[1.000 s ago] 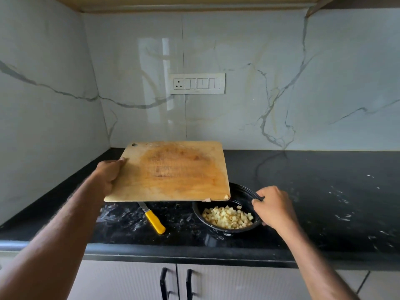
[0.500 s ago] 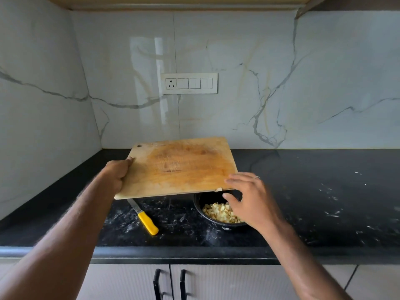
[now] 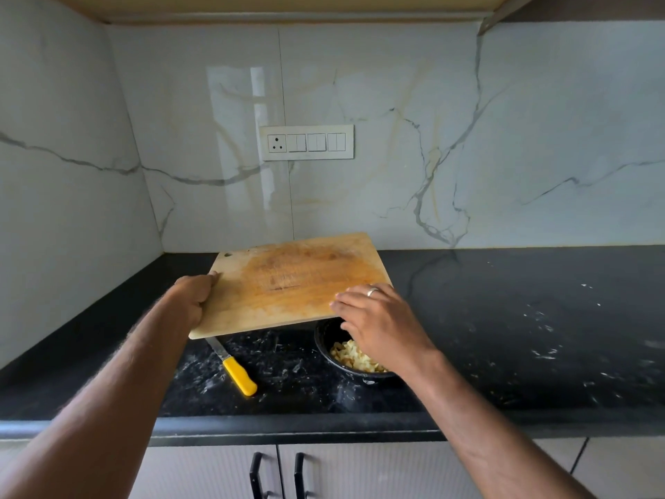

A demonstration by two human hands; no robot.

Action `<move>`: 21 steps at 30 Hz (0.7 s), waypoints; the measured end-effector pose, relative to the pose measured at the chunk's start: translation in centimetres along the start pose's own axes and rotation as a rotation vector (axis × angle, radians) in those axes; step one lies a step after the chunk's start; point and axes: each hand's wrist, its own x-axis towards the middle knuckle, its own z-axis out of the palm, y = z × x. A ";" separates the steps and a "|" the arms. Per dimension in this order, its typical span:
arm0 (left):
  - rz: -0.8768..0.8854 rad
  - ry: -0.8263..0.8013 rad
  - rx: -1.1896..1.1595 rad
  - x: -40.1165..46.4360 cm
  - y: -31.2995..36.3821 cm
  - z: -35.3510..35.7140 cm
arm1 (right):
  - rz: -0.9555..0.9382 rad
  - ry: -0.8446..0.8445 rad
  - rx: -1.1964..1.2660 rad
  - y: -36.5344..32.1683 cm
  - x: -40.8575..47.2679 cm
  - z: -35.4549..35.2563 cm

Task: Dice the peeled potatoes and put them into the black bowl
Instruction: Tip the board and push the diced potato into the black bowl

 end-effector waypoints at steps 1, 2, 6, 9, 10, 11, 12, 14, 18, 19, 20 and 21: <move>0.001 0.001 0.008 0.2 0.0 0.0 | -0.026 0.017 -0.022 0.3 0.3 0.2; -0.009 0.004 0.013 0.1 0.1 -0.2 | -0.046 0.021 -0.037 0.6 0.4 0.1; -0.009 0.017 0.009 0.3 -0.1 -1.0 | -0.121 -0.013 -0.109 2.1 -1.0 0.1; -0.014 0.034 -0.008 0.7 -0.4 -1.6 | 0.012 0.030 0.023 2.3 -2.6 -0.9; -0.026 0.035 -0.006 0.6 -0.6 -1.7 | 0.087 0.043 0.122 2.0 -3.0 -1.4; -0.033 0.040 -0.012 0.9 -0.7 -1.7 | 0.165 0.049 0.213 1.7 -3.3 -1.9; -0.035 0.040 -0.011 0.8 -0.8 -1.9 | 0.247 0.022 0.285 1.4 -3.3 -2.3; -0.023 0.044 -0.024 0.8 -1.0 -2.0 | 0.362 -0.020 0.320 1.0 -3.3 -2.3; -0.025 0.030 -0.010 0.6 -1.2 -2.1 | 0.528 0.030 0.318 1.2 -3.1 -2.4; -0.020 0.031 -0.006 0.8 -1.3 -2.1 | 0.542 0.010 0.313 1.3 -3.1 -2.3; -0.028 0.034 0.002 0.8 -1.3 -2.3 | 0.568 -0.012 0.298 1.4 -3.3 -2.3; -0.026 0.039 0.001 0.9 -1.4 -2.5 | 0.601 -0.013 0.274 1.7 -3.6 -2.1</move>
